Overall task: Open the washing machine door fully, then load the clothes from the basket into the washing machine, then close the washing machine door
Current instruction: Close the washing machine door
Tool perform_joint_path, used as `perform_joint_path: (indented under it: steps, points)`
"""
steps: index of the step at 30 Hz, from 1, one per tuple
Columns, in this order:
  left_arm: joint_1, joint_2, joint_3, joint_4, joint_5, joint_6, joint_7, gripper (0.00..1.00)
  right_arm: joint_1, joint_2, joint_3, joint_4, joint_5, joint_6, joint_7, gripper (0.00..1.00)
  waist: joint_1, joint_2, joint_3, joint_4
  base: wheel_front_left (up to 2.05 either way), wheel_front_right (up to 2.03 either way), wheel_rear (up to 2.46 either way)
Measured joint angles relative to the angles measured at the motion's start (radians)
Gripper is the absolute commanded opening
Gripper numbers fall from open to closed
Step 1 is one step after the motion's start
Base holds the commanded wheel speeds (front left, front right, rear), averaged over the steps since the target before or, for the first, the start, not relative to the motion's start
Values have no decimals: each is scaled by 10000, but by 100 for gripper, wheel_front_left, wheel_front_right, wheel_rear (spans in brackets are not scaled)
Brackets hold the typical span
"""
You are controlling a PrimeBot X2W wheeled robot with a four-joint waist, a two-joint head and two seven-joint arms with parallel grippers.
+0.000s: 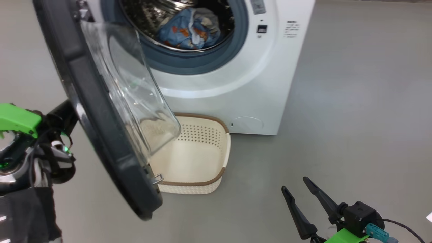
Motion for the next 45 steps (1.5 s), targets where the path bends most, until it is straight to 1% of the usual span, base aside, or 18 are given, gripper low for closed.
perform_joint_path:
  steps: [3,7,10,14,17,24,36,39,45]
  points:
    - [-101,-17,-265,393,-257,-293,-621,0,0,36,46,21,0,0,0,100,0,0,-69,-313,0,0,0]
    - [-243,-15,-771,980,-585,-823,-1475,0,-3,67,148,67,0,0,0,100,0,0,-146,-703,0,0,0]
    - [-435,-23,-1168,1490,-616,-1206,-1942,0,-22,127,203,82,0,0,0,100,0,0,-184,-955,0,0,0]
    - [-776,-33,-1536,2155,-617,-1609,-2428,0,-138,150,236,100,0,0,0,100,0,0,-195,-1243,0,0,0]
    - [-1029,-42,-1651,2658,-612,-1923,-2748,0,-261,150,251,100,2,0,0,100,0,0,-183,-1434,0,0,0]
    - [-1441,-13,-1628,3710,-495,-2495,-3323,0,-274,148,316,121,2,0,0,100,0,0,-178,-1847,0,0,0]
    - [-1794,19,-1609,4876,-418,-3001,-3858,0,-280,146,441,207,8,0,0,100,0,0,-393,-2229,0,0,0]
    - [-1802,10,-1632,5137,-418,-3091,-3975,0,-280,140,464,215,8,0,0,100,-1,0,-477,-2284,0,0,0]
    - [-1915,-2,-1659,5496,-420,-3135,-4157,0,-277,140,483,222,10,0,0,100,-1,0,-595,-2322,0,0,0]
